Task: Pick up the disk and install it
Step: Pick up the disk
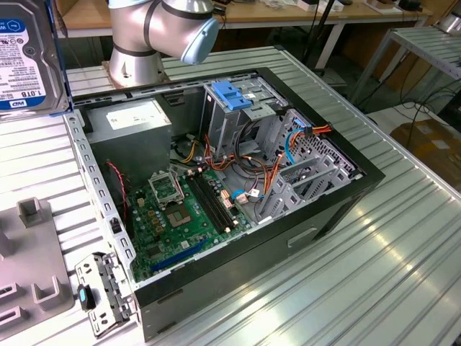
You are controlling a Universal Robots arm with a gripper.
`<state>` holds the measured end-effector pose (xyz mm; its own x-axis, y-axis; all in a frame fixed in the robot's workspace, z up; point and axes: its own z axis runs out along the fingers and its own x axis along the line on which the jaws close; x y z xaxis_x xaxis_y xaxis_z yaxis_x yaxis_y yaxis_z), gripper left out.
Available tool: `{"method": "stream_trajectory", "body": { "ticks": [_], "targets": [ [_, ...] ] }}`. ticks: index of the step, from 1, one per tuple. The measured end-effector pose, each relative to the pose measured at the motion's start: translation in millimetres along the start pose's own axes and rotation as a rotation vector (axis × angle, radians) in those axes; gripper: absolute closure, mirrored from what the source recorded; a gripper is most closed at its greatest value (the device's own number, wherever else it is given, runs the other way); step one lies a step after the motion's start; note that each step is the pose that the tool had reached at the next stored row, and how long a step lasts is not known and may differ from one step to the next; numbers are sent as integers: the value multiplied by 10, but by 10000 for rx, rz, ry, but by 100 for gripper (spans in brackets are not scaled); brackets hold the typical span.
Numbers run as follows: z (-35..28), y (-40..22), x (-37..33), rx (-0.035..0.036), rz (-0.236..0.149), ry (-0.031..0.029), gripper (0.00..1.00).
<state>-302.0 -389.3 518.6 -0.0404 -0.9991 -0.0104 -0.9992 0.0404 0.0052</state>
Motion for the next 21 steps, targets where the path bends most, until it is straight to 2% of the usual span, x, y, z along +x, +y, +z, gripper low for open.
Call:
{"method": "stream_trajectory", "body": {
  "ticks": [6, 13, 21],
  "targets": [
    [1, -63, 6, 0, 0, 0, 63],
    [2, -93, 14, 0, 1, 0, 63],
    [1, -165, 13, 0, 4, 1, 63]
  ]
}}
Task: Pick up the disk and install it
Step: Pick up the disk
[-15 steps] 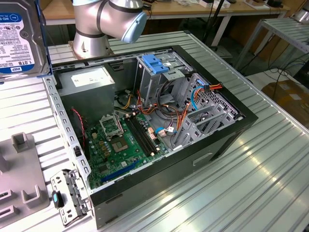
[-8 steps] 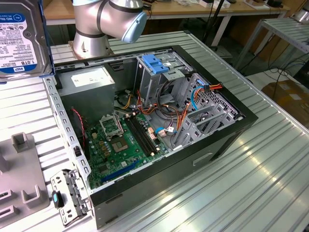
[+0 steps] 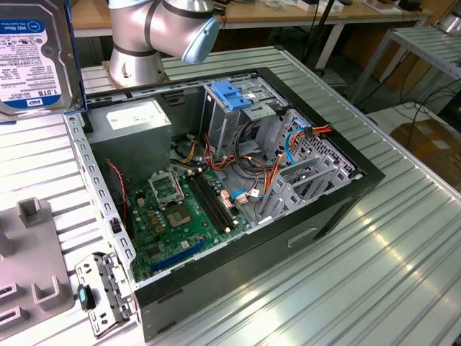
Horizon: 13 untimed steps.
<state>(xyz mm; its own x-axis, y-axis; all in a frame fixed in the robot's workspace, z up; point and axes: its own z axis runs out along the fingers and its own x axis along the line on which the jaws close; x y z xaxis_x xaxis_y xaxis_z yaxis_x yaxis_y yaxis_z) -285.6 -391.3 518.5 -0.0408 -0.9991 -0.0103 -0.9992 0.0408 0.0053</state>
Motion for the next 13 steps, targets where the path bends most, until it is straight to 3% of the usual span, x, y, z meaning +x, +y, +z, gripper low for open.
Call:
{"method": "stream_trajectory", "body": {
  "ticks": [13],
  "targets": [
    [1, -64, 11, 0, 1, 0, 63]
  ]
}}
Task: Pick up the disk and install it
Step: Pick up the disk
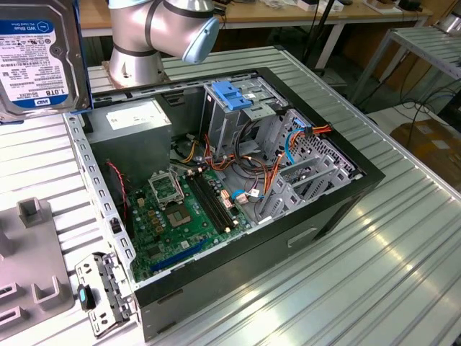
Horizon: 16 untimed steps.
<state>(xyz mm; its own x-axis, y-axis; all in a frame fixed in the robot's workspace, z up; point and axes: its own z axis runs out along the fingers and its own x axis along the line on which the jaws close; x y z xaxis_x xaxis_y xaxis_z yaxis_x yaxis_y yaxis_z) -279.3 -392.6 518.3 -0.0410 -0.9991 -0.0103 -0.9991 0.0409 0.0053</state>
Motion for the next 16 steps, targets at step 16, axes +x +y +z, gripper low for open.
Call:
{"method": "stream_trajectory", "body": {
  "ticks": [16],
  "targets": [
    [3, -68, 4, 0, -1, 0, 63]
  ]
}}
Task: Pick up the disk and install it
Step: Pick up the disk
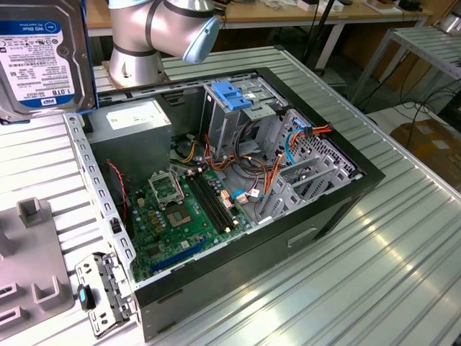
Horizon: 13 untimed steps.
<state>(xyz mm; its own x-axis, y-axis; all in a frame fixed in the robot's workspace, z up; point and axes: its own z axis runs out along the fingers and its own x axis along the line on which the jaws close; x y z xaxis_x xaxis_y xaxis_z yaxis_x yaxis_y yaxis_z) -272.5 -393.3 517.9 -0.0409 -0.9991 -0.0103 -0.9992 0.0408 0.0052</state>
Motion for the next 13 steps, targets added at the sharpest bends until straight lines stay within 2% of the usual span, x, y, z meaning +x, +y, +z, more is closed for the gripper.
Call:
{"method": "stream_trajectory", "body": {
  "ticks": [7, 9, 10, 11, 13],
  "targets": [
    [1, -40, -1, 0, 0, 0, 63],
    [1, -98, 43, 0, 0, 1, 63],
    [2, -251, 37, 0, 5, 1, 63],
    [4, -329, 34, 0, 6, 1, 63],
    [4, -347, 33, 0, 6, 1, 63]
  ]
}}
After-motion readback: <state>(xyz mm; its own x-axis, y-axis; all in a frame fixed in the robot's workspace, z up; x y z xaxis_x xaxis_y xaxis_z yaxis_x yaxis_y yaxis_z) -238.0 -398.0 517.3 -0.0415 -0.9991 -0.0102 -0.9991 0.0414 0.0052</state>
